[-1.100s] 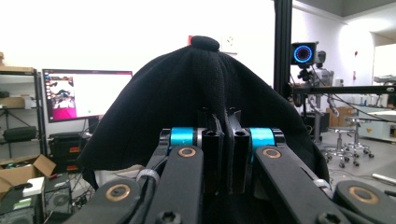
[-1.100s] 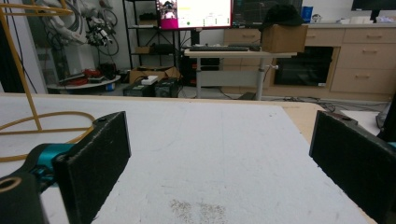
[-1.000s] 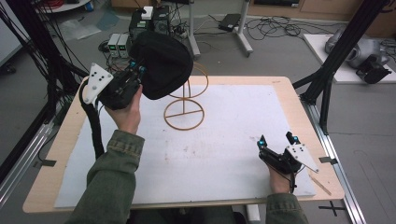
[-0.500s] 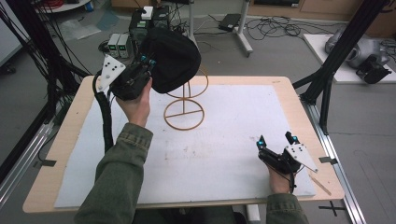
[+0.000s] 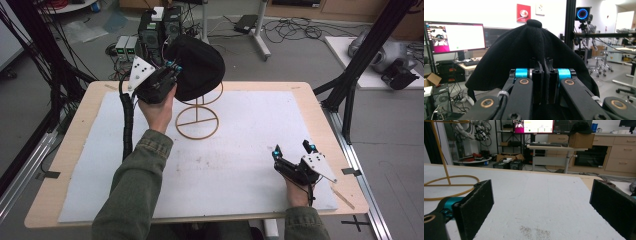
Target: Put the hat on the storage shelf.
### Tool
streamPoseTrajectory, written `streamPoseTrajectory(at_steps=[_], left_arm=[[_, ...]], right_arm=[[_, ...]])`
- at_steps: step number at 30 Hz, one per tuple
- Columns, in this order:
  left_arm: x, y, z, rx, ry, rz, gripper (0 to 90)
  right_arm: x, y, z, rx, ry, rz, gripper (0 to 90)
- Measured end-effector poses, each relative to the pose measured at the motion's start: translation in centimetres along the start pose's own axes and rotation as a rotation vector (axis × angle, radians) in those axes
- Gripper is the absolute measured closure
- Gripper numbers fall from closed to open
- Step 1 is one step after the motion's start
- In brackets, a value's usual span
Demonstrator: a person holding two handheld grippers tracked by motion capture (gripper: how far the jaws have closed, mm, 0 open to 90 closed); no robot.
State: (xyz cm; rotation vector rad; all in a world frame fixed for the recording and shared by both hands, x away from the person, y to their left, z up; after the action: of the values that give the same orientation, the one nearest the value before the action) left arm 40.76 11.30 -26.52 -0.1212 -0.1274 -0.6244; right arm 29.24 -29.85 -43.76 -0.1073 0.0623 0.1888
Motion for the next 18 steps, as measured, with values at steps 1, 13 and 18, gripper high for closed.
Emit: streamPoseTrajectory(at_steps=[1,13,18], left_arm=[[0.11,-0.06,-0.02,0.008,0.005,0.002,87.4],[0.99,0.48,-0.83,0.023,0.112,-0.005,87.4],[1.10,0.58,-0.95,0.029,0.134,-0.020,87.4]], right_arm=[[0.02,0.01,0.00,-0.001,-0.001,-0.001,4.4],[0.03,0.07,0.00,0.003,0.000,0.001,4.4],[0.03,0.10,0.01,0.002,-0.001,0.002,4.4]])
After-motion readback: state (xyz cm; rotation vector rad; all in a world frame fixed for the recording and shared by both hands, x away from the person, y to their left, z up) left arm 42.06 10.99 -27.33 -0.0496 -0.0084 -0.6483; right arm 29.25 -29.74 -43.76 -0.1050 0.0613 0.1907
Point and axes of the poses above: each handheld gripper's, and its own axes: x roughly forward along the jaws, z roughly out of its top, y roughly to its left, the point moved 1 cm from there along x, roughly forward along the jaws, and after that the axes turned 5 degrees about -x, right-handed, at the moved point
